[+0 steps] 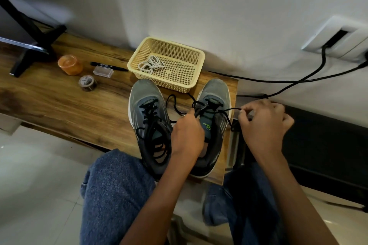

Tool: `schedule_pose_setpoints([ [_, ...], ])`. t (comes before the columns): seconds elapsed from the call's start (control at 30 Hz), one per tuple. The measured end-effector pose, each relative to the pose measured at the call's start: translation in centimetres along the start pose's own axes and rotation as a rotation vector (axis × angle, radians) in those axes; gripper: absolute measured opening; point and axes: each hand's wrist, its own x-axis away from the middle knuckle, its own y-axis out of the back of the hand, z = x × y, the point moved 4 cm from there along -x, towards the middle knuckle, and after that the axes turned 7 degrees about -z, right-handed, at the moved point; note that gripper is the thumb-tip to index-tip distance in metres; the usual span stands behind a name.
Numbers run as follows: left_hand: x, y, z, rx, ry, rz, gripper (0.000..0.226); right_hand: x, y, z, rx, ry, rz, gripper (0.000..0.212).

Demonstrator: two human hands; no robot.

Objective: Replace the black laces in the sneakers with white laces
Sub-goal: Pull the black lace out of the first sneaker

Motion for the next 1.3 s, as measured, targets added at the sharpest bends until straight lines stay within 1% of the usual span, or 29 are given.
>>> schedule_pose_setpoints([
  [0.07,0.0,-0.1,0.0,-0.009,-0.006,0.005,0.035,0.1,-0.4,0.7,-0.005,0.039,0.105,0.027],
  [0.13,0.0,-0.1,-0.1,-0.021,-0.014,0.004,0.035,0.3,-0.8,2.1,-0.005,0.134,0.151,0.034],
  [0.23,0.0,-0.1,-0.1,-0.025,-0.025,0.008,0.035,0.7,-1.8,4.0,0.048,0.237,0.198,0.033],
  [0.37,0.0,-0.1,0.0,-0.016,-0.023,0.025,0.036,0.6,-3.0,5.2,0.118,0.280,0.232,0.027],
  [0.43,0.0,0.0,-0.1,-0.017,-0.022,0.025,0.035,0.7,-3.4,5.2,0.111,0.295,0.213,0.024],
  [0.53,0.0,0.0,-0.1,-0.020,-0.009,0.023,0.034,0.8,-3.4,5.1,0.053,0.316,0.125,0.017],
  [0.67,-0.1,0.1,0.0,-0.025,0.012,-0.007,0.034,0.9,-2.3,4.6,-0.057,0.282,0.013,0.009],
  [0.83,-0.3,0.4,0.3,-0.008,0.063,-0.036,0.031,-0.6,1.9,1.3,-0.264,0.052,-0.223,0.006],
  [0.9,-0.2,0.4,0.2,-0.003,0.070,-0.027,0.032,-1.4,2.9,-0.3,-0.332,0.004,-0.274,0.007],
  [0.97,0.0,0.4,0.1,0.013,0.072,-0.023,0.033,-1.9,2.8,-1.1,-0.399,-0.004,-0.246,0.010],
  [1.03,0.0,0.5,0.0,0.032,0.065,-0.024,0.036,-1.8,2.3,-1.3,-0.446,-0.011,-0.178,0.013],
  [1.13,0.0,0.4,0.0,0.056,0.040,-0.031,0.041,-0.9,1.0,-1.1,-0.447,-0.024,-0.096,0.011],
  [1.3,0.1,0.8,-0.2,0.037,-0.041,-0.103,0.047,0.3,-1.8,-1.1,-0.413,-0.076,-0.032,0.012],
])
